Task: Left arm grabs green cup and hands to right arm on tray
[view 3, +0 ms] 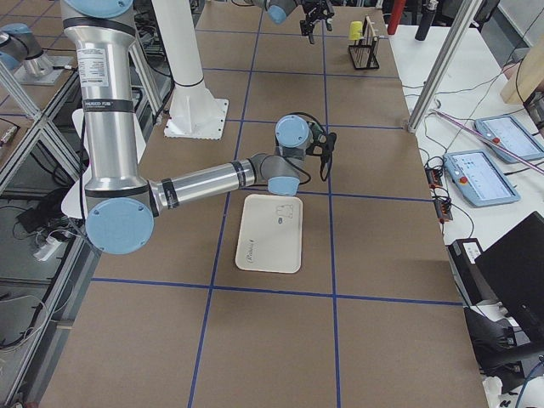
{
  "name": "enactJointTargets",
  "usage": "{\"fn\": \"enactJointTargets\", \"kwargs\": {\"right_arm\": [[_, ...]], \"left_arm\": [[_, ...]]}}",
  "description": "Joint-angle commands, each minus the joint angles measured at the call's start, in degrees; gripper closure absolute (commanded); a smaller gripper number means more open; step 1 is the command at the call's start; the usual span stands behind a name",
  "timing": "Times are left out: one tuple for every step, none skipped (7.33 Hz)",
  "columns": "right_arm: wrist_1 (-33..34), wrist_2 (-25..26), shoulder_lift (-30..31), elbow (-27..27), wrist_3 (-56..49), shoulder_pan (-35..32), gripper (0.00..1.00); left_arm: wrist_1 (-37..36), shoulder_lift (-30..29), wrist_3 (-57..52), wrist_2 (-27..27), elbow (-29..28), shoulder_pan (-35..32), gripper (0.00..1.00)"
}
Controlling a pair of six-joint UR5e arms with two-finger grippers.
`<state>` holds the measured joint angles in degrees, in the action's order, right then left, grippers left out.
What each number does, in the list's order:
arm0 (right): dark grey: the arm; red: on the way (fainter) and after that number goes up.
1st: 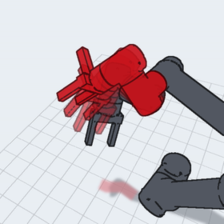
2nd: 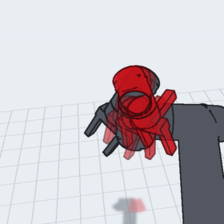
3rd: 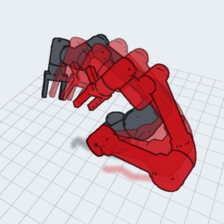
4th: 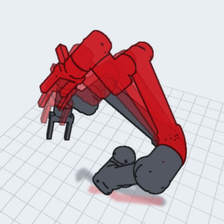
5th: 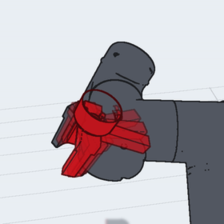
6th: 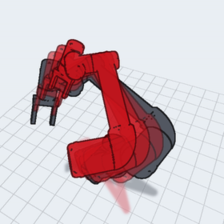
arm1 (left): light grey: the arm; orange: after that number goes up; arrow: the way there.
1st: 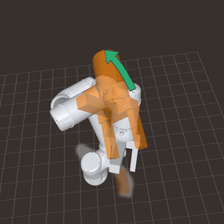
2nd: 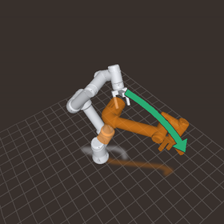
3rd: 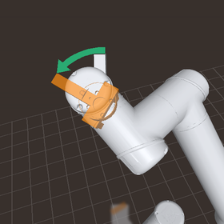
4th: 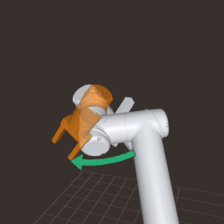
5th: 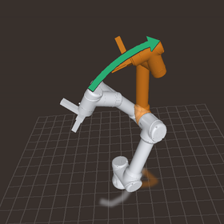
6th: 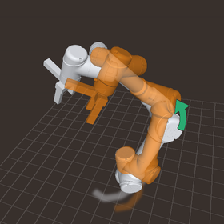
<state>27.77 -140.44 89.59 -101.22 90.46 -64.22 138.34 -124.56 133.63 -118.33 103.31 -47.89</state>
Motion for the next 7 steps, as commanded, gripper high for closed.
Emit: {"fn": "enactJointTargets", "kwargs": {"right_arm": [[8.06, 2.26, 6.53, -0.12, -17.78, -1.43, 1.0], [13.31, 3.32, 9.43, -0.38, -28.13, -1.43, 1.0], [18.67, 3.42, 10.33, -0.64, -34.49, -1.43, 1.0], [23.25, 3.51, 10.34, -0.99, -37.95, -1.0, 1.0], [24.43, 4.9, 10.6, -1.08, -38.16, 0.75, 1.0], [25.4, 6.83, 10.69, -1.08, -38.08, 4.42, 1.0], [26.54, 8.33, 10.86, -1.08, -38.16, 5.76, 1.0]], "left_arm": [[-5.98, -1.12, -4.61, -0.76, -0.65, 0.08, 0.0], [-5.98, -1.12, -4.69, -0.67, -1.26, 0.08, 0.0], [-6.06, -1.21, -4.69, -0.49, -1.53, 0.17, 0.0], [-5.98, -1.21, -4.69, -0.32, -1.79, 0.25, 0.0], [-6.06, -1.21, -4.69, -0.06, -2.14, 0.34, 0.0], [-5.98, -1.29, -4.69, -0.05, -2.15, 0.34, 0.0], [-6.06, -1.29, -4.69, -0.14, -2.15, 0.43, 0.0]]}}
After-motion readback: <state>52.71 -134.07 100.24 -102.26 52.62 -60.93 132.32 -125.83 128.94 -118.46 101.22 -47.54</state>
